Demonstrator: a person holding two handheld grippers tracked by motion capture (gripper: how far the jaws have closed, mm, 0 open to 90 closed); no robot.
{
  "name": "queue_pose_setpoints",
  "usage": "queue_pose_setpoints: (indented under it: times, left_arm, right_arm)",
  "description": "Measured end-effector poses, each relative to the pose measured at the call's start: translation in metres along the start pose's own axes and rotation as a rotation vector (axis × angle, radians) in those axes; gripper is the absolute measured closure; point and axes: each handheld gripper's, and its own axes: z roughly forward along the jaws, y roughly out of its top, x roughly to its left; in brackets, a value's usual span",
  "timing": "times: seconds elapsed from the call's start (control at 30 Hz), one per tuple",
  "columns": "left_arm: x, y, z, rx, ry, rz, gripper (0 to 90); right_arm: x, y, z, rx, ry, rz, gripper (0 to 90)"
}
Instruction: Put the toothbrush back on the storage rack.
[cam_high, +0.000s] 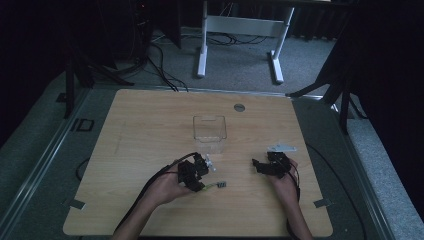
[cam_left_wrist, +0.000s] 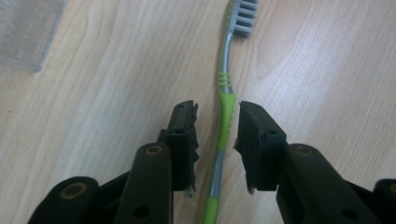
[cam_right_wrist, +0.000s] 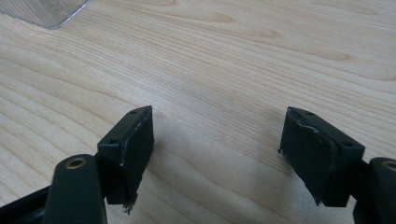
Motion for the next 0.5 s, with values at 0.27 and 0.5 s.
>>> queue_pose_setpoints:
  times: [0.27,0.5]
  left_arm:
    - [-0.002,0.002,0.005,0.034,-0.006,0.006,71.6]
    - [-0.004,0.004,0.011,0.064,-0.015,0.013,74.0]
  right_arm:
    - [0.0,0.0,0.0,0.0,0.0,0.0,25.7]
    - [0.0,0.0,0.0,0.0,0.0,0.0,25.7]
